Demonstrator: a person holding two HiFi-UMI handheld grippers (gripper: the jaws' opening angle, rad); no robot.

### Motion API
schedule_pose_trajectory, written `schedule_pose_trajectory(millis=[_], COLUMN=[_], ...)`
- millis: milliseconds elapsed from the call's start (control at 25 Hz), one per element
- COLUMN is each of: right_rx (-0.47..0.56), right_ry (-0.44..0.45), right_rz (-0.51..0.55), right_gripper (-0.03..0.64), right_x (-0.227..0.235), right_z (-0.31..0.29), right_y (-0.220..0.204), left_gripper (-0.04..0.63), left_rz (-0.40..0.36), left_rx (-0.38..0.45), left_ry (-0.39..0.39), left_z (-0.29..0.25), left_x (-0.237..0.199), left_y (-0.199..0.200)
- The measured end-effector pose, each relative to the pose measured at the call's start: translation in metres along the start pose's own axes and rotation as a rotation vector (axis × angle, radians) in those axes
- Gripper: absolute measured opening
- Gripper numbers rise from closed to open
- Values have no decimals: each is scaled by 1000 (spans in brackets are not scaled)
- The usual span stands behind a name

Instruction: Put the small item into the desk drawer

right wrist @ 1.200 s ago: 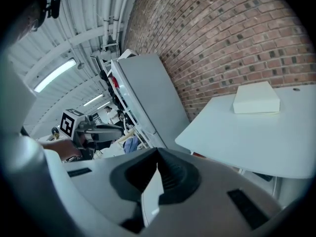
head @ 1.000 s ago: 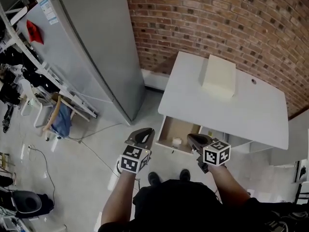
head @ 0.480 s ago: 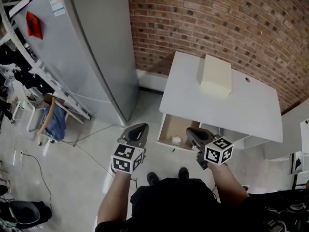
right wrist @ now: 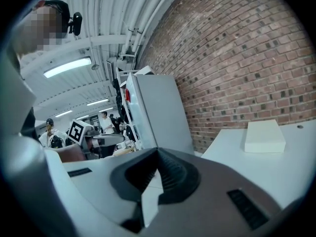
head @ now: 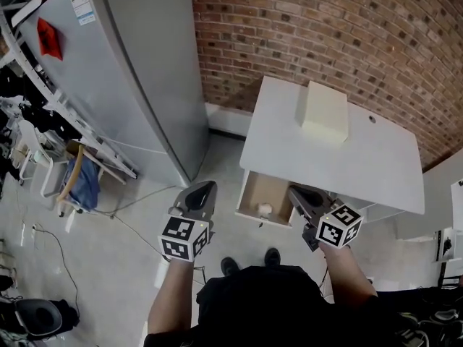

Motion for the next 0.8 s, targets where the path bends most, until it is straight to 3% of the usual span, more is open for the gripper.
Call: schedule_pose_trajectory(millis=[280, 800], right_rx=[28, 35], right_ry=[56, 80], right_rz=[78, 78], right_gripper=[11, 11], right_x=[12, 26], right_z=[-3, 20], right_y=[19, 18], left_gripper=[12, 12], left_rz=[24, 38], left_rx=[9, 0], left_ry=[62, 101], left_z=[-5, -8], left_x=[3, 27], left_y=[14, 19])
Point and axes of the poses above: the fingertips, and each gripper's own axes: z backward along the fingers, x to its right, y out of its top, the point moved 9 cm from there along z, backward along the fingers, and after that the axes turned 15 degrees about y, right-handed, at the moved point
